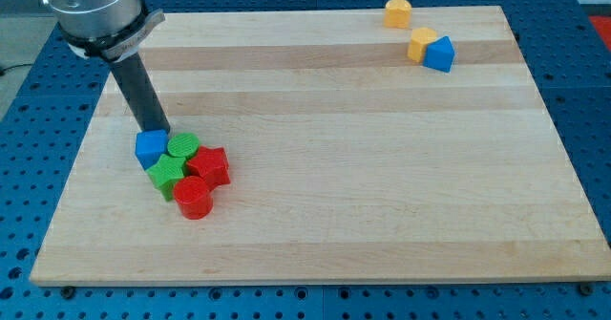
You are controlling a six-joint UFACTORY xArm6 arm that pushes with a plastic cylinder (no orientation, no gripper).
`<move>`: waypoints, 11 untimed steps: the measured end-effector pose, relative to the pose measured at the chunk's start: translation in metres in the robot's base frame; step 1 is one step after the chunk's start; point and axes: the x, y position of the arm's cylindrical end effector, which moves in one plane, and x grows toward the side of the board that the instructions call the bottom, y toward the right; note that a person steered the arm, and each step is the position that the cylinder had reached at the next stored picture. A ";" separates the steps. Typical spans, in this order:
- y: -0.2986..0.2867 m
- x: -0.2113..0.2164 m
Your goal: Move the arm towards the top right of the board
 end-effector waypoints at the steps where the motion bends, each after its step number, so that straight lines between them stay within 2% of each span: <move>1: 0.000 0.003; 2: 0.016 -0.024; 3: 0.085 -0.036; 4: 0.178 -0.056; 6: 0.380 -0.058; 7: 0.465 -0.083; 8: 0.481 -0.129; 9: 0.471 -0.167; 11: 0.424 -0.166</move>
